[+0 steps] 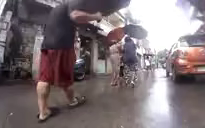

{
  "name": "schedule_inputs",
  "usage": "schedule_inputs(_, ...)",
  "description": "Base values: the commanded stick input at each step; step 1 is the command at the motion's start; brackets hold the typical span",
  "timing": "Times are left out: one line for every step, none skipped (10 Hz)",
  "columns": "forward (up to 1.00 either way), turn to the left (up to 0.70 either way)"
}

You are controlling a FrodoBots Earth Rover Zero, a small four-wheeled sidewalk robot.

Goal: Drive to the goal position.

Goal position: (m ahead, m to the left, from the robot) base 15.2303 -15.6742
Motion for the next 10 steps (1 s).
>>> schedule_inputs(0.69, -0.26)
schedule_inputs(0.69, 0.00)
schedule_inputs(0.69, 0.00)
schedule_inputs(0.69, 0.00)
schedule_inputs(0.69, 0.00)
schedule_inputs(0.69, 0.00)
schedule_inputs(0.69, 0.00)
schedule_inputs(0.69, 0.00)
schedule_inputs(0.69, -0.11)
schedule_inputs(0.69, -0.25)
